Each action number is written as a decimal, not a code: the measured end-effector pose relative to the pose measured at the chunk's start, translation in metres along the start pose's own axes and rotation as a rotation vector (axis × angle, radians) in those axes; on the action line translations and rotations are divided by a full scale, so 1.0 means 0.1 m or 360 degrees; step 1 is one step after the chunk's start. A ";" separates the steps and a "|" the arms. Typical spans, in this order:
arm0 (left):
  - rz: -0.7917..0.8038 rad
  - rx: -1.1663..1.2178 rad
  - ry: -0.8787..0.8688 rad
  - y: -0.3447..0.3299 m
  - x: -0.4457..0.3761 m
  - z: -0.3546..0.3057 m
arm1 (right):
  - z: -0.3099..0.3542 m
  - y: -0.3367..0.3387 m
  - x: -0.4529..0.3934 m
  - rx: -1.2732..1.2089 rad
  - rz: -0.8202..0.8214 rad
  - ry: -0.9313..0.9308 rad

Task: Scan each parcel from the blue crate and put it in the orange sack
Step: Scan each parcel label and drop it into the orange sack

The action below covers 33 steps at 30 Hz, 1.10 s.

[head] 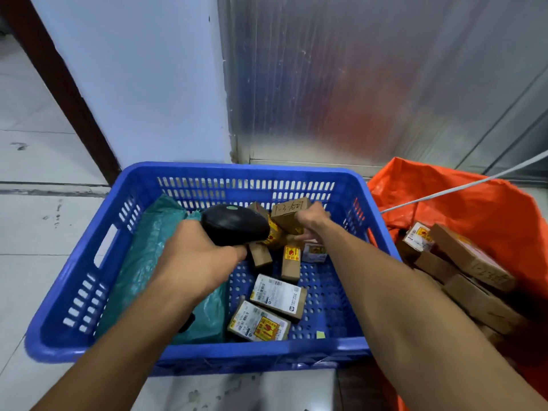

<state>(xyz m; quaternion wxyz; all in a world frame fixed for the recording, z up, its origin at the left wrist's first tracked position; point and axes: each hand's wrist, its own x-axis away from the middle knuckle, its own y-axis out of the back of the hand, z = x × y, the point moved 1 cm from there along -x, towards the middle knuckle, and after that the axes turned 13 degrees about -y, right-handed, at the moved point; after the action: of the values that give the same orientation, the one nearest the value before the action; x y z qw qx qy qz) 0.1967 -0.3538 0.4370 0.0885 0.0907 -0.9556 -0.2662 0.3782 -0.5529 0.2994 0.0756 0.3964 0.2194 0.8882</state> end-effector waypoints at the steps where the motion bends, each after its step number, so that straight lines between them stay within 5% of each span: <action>1: 0.0007 -0.0005 0.0009 0.00 -0.01 0.01 | 0.04 -0.03 -0.05 -0.0006 -0.0024 0.0009; 11: 0.0062 -0.0028 0.0024 -0.06 0.02 -0.06 | 0.24 -0.21 -0.36 -0.0429 0.0301 -0.0124; 19: 0.0088 0.0044 -0.0009 -0.05 0.02 -0.14 | 0.09 -0.20 -0.35 -0.1051 0.0046 -0.0270; 27: 0.0005 0.0214 -0.0012 0.07 -0.01 -0.17 | -0.26 -0.11 -0.09 -0.0869 -0.0093 -0.0519; 33: -0.0049 0.0274 -0.0096 0.12 -0.02 -0.27 | -0.41 -0.01 0.33 -0.0877 0.0190 -0.0548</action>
<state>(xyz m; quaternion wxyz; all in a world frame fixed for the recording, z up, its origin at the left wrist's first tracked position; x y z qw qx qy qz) 0.2026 -0.3563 0.4658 0.0473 0.1046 -0.9756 -0.1870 0.3257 -0.5557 0.2964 0.1637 0.5176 -0.0689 0.8370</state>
